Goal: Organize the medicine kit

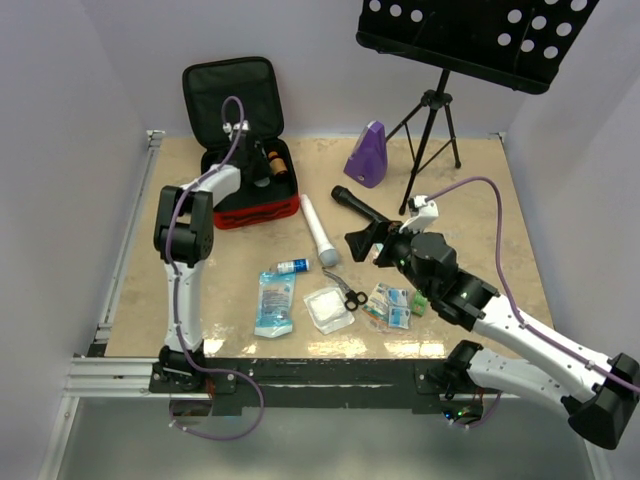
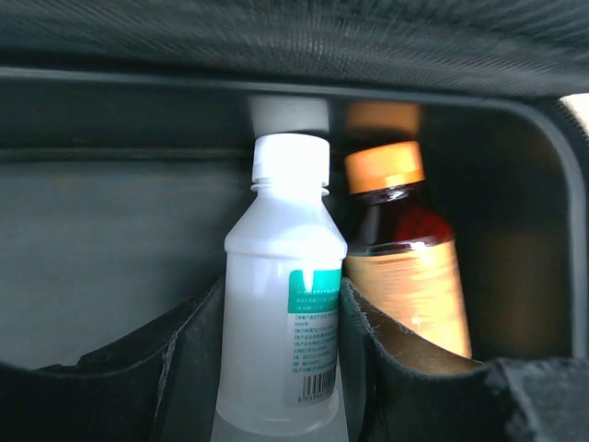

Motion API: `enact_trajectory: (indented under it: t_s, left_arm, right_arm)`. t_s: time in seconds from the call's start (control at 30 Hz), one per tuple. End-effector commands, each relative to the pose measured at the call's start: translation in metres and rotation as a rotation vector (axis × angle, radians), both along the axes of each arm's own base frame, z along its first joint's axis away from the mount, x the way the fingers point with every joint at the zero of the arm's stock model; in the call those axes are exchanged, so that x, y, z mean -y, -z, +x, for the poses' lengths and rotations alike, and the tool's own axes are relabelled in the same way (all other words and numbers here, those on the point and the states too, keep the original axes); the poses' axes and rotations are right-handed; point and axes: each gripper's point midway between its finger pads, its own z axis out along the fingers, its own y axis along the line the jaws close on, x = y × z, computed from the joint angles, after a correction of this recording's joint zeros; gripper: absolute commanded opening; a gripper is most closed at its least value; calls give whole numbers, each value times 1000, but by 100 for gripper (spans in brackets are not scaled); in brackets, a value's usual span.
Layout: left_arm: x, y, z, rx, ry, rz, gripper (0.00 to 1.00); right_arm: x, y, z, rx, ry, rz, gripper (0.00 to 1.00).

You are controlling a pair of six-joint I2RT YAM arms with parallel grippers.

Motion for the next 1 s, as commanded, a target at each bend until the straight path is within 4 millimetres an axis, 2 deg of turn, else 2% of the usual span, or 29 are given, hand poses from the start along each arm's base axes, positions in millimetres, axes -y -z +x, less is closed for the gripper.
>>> enact_trajectory:
  t_s: [0.0, 0.13, 0.27, 0.3, 0.47, 0.63, 0.8, 0.9, 0.93, 0.97]
  left_arm:
    - [6, -11, 27, 44, 0, -46, 16]
    - [7, -15, 33, 76, -7, -59, 20]
    - [8, -20, 33, 87, -17, -77, 34]
    - [8, -22, 31, 91, -17, -78, 40]
    - [7, -54, 26, 155, -12, -84, 60]
    - [8, -85, 23, 200, 22, -73, 71]
    - [5, -103, 3, 217, 30, -74, 73]
    - [4, -100, -16, 223, 38, -86, 63]
    - [2, -99, -22, 219, 37, -79, 54]
    - [-1, -95, -27, 209, 29, -66, 50]
  right_arm:
    - [-3, -33, 6, 73, 2, 33, 98]
    - [-4, -31, 7, 71, 0, 29, 98]
    - [-6, -25, 7, 63, -7, 23, 98]
    - [-6, -24, 8, 61, -7, 21, 98]
    - [-7, -23, 7, 59, -12, 20, 98]
    - [-7, -21, 7, 57, -15, 17, 98]
    - [-7, -20, 6, 56, -14, 17, 98]
    - [-6, -16, 6, 49, -12, 14, 98]
    - [-7, -19, 7, 61, -13, 27, 98]
    - [-8, -19, 7, 63, -15, 31, 98]
